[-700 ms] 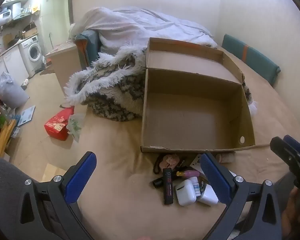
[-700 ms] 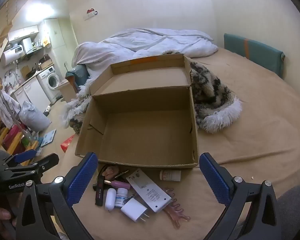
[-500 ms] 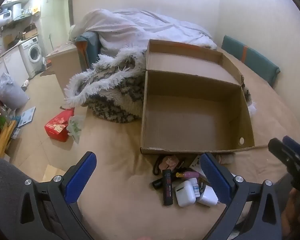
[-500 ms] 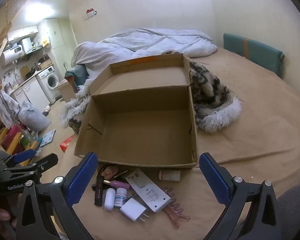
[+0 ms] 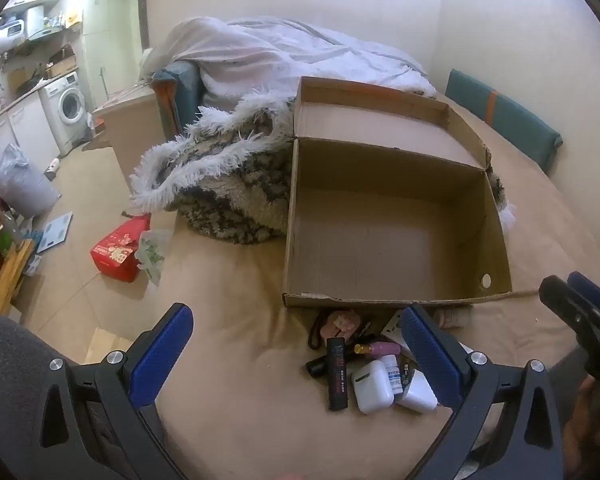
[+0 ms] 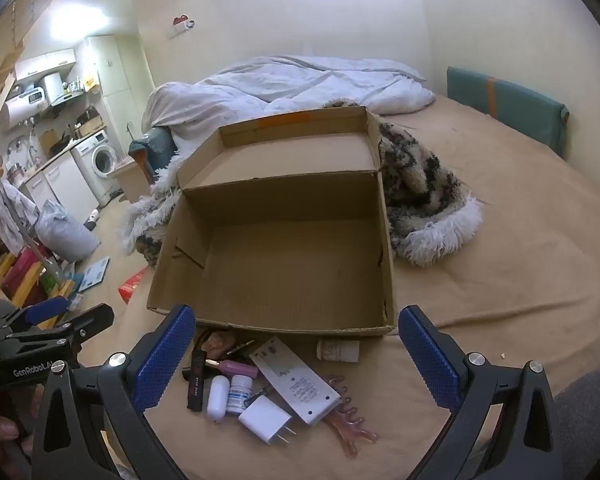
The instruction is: Organize rigid objects
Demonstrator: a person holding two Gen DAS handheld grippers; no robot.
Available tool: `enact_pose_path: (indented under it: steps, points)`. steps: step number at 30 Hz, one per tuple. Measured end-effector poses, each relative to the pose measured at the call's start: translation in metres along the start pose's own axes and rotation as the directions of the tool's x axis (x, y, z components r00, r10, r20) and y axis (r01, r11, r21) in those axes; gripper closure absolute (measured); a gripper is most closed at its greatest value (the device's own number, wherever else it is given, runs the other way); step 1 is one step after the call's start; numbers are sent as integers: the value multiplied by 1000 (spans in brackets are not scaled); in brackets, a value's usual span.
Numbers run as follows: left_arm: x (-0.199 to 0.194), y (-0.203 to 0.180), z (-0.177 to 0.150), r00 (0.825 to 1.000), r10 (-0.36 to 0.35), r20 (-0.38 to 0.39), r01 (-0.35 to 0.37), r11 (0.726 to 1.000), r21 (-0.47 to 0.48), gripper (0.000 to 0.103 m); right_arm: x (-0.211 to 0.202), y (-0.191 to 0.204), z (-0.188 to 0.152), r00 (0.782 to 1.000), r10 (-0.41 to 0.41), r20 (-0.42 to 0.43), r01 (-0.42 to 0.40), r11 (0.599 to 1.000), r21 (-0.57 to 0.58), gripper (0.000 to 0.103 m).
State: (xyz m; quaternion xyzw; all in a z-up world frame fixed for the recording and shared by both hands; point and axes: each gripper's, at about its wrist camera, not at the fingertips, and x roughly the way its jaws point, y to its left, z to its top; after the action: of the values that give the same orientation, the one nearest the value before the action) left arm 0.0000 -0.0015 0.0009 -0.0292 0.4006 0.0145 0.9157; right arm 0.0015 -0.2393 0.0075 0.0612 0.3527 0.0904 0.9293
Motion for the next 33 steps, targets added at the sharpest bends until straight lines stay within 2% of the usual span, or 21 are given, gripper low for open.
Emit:
enact_pose_path:
  steps: [33]
  points:
    - [5, 1, -3, 1000, -2, -12, 2, 1000, -3, 0, -1, 4, 0, 1000, -2, 5, 2, 1000, 2, 0]
